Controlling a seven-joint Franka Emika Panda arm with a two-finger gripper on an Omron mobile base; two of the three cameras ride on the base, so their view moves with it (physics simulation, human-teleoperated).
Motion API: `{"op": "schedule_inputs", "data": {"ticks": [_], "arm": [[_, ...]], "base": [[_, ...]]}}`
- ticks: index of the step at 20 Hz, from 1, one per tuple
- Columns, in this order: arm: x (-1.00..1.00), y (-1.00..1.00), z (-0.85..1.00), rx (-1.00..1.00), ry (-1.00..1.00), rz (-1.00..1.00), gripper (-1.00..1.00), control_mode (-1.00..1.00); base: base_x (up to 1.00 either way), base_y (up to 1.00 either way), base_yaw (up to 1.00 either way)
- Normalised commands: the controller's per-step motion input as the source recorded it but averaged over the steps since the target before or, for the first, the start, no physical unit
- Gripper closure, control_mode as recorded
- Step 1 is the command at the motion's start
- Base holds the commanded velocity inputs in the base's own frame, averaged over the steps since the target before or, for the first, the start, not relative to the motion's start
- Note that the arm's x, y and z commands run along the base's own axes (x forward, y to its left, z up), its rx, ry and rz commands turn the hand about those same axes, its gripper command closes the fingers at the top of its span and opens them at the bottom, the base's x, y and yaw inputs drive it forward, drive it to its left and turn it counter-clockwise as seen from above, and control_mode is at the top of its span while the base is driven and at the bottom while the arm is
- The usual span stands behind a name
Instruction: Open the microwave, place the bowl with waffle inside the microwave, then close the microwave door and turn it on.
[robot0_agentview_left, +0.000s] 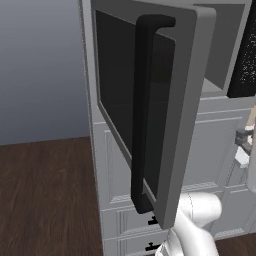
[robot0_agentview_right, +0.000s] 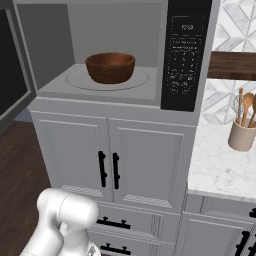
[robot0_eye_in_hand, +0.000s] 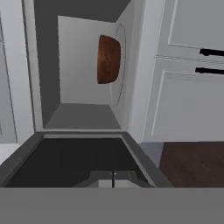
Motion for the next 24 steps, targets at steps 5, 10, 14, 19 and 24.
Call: {"op": "schedule_inputs", "data": {"ticks": [5,10,14,19,24], "arm": [[-0.71,0.49,0.00,-0.17,0.02,-0.04,1.00,-1.00],[-0.46,0.67,0.00,-0.26,-0.05,-0.01,1.00,-1.00],[-0.36,0.70,0.00,-0.32,-0.02,-0.05,1.00,-1.00],[-0.08,0.71,-0.02,-0.30,-0.01,-0.18,1.00,-1.00],[0.21,0.92,-0.25,-0.42,0.12,-0.40,1.00,-1.00]], "base": [[0.00,0.00,0.00],[0.00,0.00,0.00],[0.00,0.00,0.00],[0.00,0.00,0.00],[0.00,0.00,0.00]]}}
